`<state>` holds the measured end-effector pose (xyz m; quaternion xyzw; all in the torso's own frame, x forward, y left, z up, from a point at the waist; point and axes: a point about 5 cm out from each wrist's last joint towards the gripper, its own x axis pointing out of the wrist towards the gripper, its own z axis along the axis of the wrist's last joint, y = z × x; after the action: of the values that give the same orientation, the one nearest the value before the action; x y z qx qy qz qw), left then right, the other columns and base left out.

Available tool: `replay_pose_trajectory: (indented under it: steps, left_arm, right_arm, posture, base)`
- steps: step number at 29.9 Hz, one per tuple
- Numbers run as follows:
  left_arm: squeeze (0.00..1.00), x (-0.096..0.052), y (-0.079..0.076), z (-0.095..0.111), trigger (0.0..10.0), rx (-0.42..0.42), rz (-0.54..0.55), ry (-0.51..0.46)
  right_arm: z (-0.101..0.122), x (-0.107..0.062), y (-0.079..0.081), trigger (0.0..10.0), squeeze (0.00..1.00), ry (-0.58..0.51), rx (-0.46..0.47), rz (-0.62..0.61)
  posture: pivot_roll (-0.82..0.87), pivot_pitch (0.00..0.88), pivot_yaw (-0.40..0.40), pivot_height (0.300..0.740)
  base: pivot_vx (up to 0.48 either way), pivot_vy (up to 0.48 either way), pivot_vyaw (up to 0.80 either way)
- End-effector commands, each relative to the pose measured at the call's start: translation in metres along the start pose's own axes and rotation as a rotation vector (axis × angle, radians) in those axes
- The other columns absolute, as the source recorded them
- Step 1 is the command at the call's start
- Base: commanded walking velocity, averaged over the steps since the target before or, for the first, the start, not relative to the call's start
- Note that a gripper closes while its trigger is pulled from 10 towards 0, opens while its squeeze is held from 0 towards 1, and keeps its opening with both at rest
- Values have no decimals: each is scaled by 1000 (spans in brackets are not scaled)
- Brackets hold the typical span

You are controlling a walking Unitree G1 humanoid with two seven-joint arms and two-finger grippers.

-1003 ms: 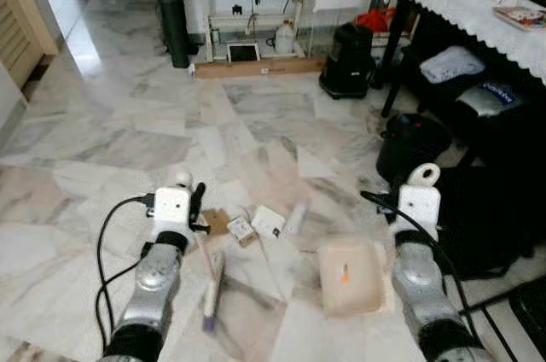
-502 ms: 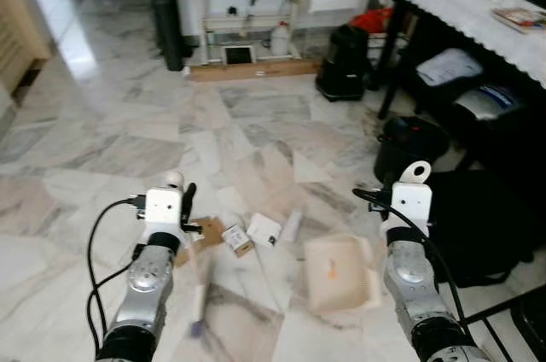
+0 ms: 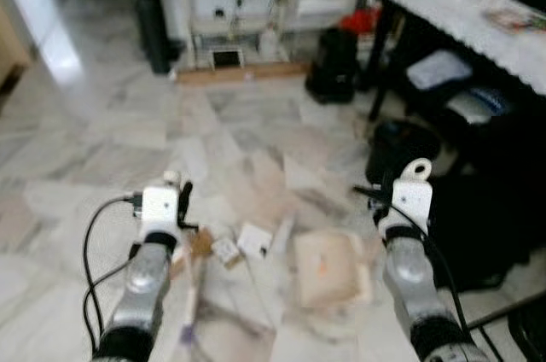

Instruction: Sweep floor

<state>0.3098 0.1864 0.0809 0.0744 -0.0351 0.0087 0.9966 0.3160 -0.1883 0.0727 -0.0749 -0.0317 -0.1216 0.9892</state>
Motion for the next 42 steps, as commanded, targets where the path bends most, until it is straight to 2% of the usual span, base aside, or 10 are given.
replay_pose_trajectory:
  steps: [1,12,42]
  left_arm:
    - [0,7,-10,17,10000,-12,-31,-84]
    - [0,12,-11,30,10000,6,-37,-138]
    - [0,12,-7,32,10000,14,-21,-148]
  right_arm:
    - [10,6,-7,10000,0,-49,-16,-23]
    - [10,6,-6,10000,0,-50,-12,-22]
    - [9,6,-2,10000,0,-43,-22,-6]
  posture:
    - [-28,0,-16,740]
    - [-24,0,-16,740]
    - [-20,0,-16,740]
  base:
    - [285,0,0]
    - [287,0,0]
    - [287,0,0]
